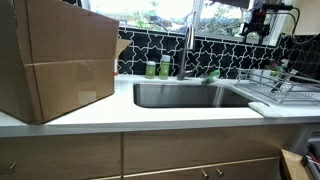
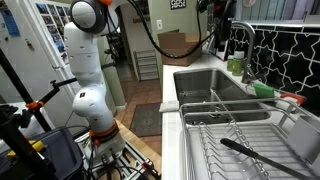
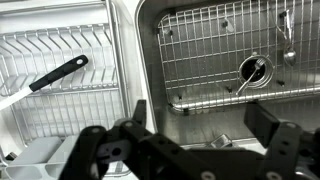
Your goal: Move the sponge to the opposite side of the sink
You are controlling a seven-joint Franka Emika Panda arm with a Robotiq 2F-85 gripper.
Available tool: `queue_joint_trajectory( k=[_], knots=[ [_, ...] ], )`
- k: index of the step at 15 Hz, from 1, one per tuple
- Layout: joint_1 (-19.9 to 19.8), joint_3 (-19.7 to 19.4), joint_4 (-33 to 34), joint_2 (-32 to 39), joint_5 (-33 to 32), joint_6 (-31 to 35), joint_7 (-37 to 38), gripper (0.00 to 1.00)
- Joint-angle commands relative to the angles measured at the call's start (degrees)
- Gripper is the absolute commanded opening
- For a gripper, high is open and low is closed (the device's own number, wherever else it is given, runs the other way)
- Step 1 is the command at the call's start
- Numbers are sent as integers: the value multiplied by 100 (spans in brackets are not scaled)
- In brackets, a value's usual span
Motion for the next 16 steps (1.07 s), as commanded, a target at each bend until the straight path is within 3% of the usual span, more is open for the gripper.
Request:
queue_joint_trajectory(
  k=[1,7,12,16],
  knots=[
    [16,1,-78,-59,-2,111,29,100],
    [20,4,-91,-67,-1,156,36,100],
    [130,62,-308,-324,-302,901,-288,100],
    [115,61,-89,-196,-165,817,-204,100]
  ],
)
